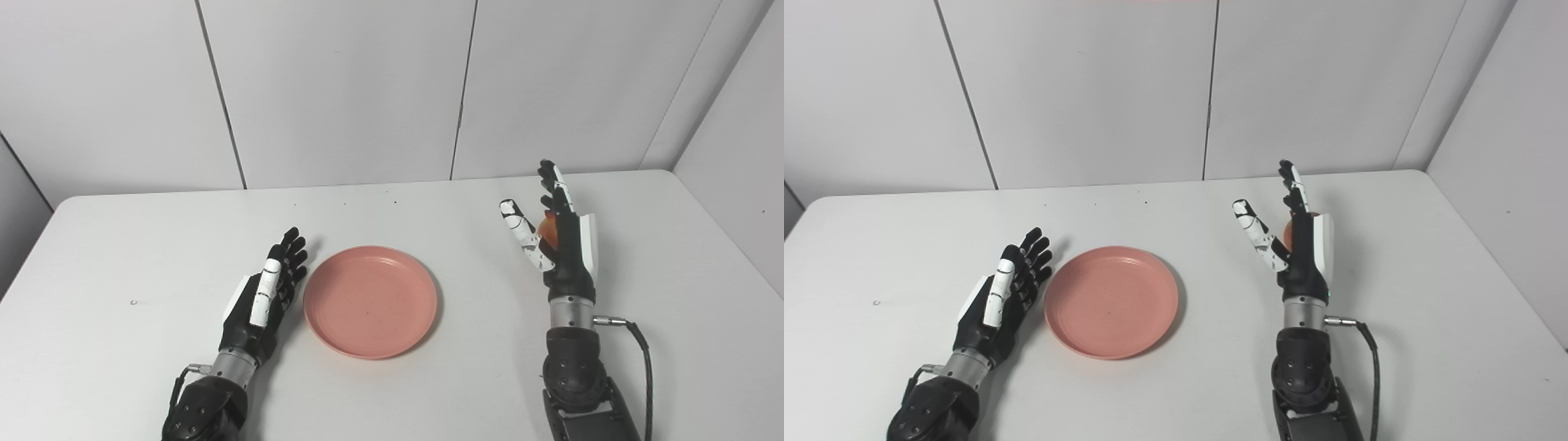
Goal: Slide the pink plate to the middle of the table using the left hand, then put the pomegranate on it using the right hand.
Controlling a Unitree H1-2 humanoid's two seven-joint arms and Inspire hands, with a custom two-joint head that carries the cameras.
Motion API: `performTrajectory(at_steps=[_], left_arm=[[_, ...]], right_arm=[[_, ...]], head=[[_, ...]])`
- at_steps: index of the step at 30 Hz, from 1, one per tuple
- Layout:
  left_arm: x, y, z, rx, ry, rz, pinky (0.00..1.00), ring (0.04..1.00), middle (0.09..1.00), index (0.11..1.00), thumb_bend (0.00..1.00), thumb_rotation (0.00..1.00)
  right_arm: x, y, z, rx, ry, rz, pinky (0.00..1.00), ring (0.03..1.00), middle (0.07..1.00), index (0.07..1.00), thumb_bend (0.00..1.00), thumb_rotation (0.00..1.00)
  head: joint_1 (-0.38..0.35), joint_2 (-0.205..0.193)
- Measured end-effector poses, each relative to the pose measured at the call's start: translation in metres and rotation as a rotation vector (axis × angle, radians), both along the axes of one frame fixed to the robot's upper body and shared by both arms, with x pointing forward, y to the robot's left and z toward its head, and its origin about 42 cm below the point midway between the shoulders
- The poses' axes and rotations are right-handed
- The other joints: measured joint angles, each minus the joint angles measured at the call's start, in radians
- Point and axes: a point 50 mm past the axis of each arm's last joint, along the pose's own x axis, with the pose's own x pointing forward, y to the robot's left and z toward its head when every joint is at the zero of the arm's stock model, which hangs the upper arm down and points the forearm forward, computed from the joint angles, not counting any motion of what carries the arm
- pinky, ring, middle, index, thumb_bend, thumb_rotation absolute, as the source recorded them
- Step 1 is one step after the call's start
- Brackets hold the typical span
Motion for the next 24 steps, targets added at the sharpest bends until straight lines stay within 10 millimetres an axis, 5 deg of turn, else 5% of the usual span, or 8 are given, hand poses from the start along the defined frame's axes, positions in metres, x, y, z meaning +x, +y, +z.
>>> performTrajectory(at_steps=[13,24], left_arm=[[0.000,-0.004,0.000,0.014,-0.001,-0.004,1.00,1.000,1.000,1.000,0.66,1.00],[0.000,-0.006,0.000,0.010,-0.003,-0.004,1.00,1.000,1.000,1.000,0.67,1.00]], right_arm=[[0.012,-0.034,0.016,-0.103,0.035,-0.109,0.83,0.879,0.878,0.889,0.72,0.43],[0.035,-0.060,0.018,-0.194,0.135,-0.191,0.75,0.849,0.882,0.881,0.80,0.41]], head=[[-0.003,-0.006],[0.000,-0.008]])
